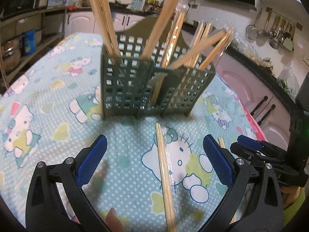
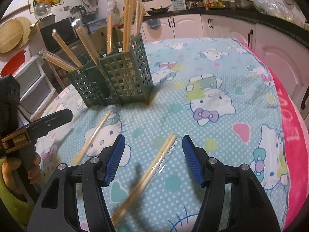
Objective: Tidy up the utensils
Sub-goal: 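Close the left tool on a wrapped chopstick while the right tool grasps another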
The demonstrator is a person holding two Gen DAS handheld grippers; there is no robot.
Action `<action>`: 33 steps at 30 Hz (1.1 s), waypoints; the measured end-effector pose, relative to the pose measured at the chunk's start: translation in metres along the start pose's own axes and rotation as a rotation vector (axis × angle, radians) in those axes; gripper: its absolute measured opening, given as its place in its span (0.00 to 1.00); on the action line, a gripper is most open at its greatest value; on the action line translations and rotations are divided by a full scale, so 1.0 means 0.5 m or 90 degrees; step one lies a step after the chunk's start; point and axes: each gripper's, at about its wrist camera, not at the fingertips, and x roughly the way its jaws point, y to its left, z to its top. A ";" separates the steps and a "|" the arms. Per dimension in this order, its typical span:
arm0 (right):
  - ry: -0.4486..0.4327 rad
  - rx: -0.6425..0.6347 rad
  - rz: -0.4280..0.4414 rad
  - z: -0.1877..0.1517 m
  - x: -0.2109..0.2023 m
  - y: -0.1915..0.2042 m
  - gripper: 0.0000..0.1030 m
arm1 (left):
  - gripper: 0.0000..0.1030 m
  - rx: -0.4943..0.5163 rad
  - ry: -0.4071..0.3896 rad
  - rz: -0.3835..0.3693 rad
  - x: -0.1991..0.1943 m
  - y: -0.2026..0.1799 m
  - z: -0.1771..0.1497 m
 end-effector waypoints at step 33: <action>0.068 -0.008 -0.039 0.023 0.104 -0.016 0.10 | 0.39 0.030 0.092 0.075 0.168 -0.053 0.017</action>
